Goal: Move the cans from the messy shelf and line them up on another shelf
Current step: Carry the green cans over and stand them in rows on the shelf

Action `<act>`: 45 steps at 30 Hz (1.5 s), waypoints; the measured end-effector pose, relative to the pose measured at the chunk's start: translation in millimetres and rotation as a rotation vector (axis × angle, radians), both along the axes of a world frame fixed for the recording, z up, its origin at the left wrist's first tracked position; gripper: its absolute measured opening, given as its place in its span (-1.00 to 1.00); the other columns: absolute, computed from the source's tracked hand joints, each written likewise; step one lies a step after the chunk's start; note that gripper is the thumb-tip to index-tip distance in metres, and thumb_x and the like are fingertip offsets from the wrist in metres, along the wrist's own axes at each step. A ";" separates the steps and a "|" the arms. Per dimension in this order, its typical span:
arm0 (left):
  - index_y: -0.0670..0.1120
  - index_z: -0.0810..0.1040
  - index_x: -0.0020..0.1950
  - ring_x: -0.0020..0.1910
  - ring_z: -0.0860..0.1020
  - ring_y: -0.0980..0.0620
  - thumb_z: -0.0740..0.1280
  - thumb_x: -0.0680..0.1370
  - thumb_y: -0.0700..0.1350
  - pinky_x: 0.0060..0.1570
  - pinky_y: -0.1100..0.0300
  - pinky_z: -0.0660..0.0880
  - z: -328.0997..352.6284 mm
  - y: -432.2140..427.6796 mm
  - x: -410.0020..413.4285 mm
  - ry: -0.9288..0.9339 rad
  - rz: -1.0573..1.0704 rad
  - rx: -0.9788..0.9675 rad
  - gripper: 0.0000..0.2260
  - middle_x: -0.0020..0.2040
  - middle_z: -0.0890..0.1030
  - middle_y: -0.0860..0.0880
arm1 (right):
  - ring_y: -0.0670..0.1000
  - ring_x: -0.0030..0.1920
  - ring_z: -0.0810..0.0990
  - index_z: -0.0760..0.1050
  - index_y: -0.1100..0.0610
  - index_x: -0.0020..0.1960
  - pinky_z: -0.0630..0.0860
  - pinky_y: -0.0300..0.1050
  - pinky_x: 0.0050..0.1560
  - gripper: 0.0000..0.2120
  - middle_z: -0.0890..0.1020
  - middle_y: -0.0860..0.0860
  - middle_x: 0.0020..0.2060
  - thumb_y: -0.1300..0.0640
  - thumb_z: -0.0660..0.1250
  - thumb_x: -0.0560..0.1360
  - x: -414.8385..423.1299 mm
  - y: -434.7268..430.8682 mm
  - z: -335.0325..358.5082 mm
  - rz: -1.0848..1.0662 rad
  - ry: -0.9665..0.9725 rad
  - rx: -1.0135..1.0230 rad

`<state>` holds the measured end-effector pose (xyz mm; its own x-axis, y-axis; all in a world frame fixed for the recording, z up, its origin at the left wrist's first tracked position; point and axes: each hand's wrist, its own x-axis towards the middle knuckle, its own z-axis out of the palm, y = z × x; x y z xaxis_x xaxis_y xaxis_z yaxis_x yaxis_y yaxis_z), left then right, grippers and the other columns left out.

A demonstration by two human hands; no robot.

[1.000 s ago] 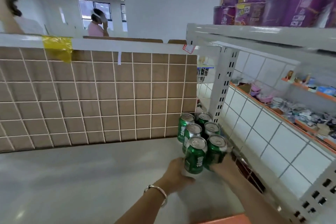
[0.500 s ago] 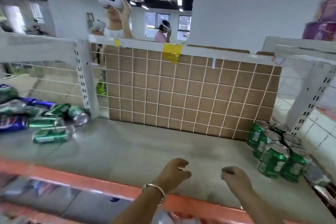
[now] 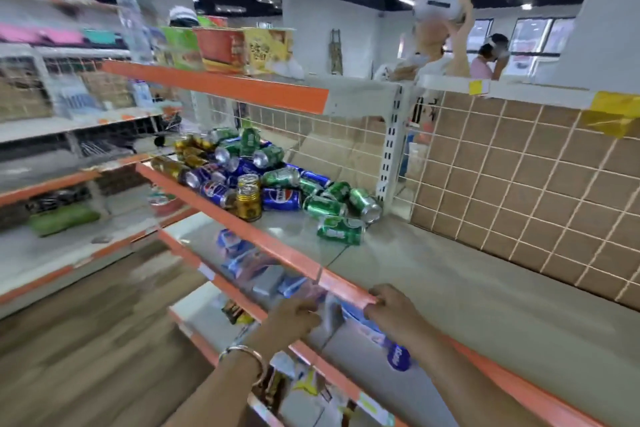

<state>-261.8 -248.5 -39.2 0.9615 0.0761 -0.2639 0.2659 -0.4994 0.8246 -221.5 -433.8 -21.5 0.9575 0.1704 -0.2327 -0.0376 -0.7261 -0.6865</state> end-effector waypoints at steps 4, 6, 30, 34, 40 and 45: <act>-0.06 0.55 -0.11 -0.34 0.44 0.08 0.26 0.24 0.02 -0.32 0.30 0.34 5.4 49.7 1.7 -0.012 0.115 0.014 -0.71 -0.31 0.51 -0.02 | -0.03 -0.21 0.55 0.47 0.00 -0.08 0.45 -0.24 -0.22 -0.92 0.55 -0.06 -0.25 0.15 0.27 0.44 19.8 63.9 12.5 0.149 -0.040 -0.075; -0.08 0.57 0.02 -0.28 0.47 0.07 0.31 0.32 -0.03 -0.32 0.34 0.37 5.7 65.8 14.7 -0.009 0.108 0.032 -0.70 -0.19 0.54 -0.04 | 0.02 0.07 0.55 0.46 -0.06 0.02 0.44 -0.09 0.15 -0.83 0.59 -0.05 -0.03 0.07 0.29 0.44 37.0 82.7 15.8 0.149 -0.036 -0.106; -0.24 0.43 -0.12 -0.34 0.49 -0.08 0.35 0.48 -0.15 -0.25 0.12 0.52 -5.7 98.5 235.0 0.448 0.142 -0.840 -0.82 -0.31 0.48 -0.17 | 0.02 -0.06 0.61 0.44 0.16 0.30 0.57 -0.19 -0.16 -0.27 0.59 0.02 0.05 -0.25 0.48 0.29 255.5 132.3 19.2 0.386 0.192 -0.725; -0.16 0.60 -0.05 -0.11 0.62 -0.13 0.46 0.30 0.12 0.05 0.02 0.58 -5.6 109.7 249.5 0.352 0.140 -0.567 -0.60 -0.15 0.65 -0.17 | 0.04 -0.21 0.68 0.52 0.09 0.09 0.61 -0.14 -0.17 -0.61 0.63 -0.03 -0.17 -0.19 0.36 0.44 253.2 144.5 22.5 0.434 0.270 -0.285; -0.03 0.50 -0.07 -0.15 0.55 0.03 0.44 0.37 0.14 -0.05 0.16 0.51 2.6 150.8 263.5 0.148 0.163 -0.180 -0.69 -0.16 0.58 0.00 | -0.05 -0.13 0.58 0.54 0.15 0.15 0.51 -0.16 -0.03 -0.77 0.60 0.00 -0.07 0.07 0.29 0.55 280.5 163.1 27.5 0.227 -0.128 -0.197; -0.12 0.22 0.31 -0.08 0.51 0.05 0.42 0.39 0.19 -0.11 0.22 0.49 1.8 157.9 266.1 0.225 0.158 -0.209 -0.32 0.00 0.46 -0.01 | 0.14 0.18 0.52 0.29 0.13 0.41 0.49 0.14 0.20 -0.44 0.52 0.13 0.21 -0.10 0.28 0.50 300.8 177.1 -4.5 0.020 -0.111 -0.379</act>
<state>4.4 -90.6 -37.4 0.8581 0.1409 -0.4938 0.5132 -0.2639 0.8167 79.3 -256.7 -26.0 0.9778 0.1113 -0.1776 0.0388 -0.9289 -0.3684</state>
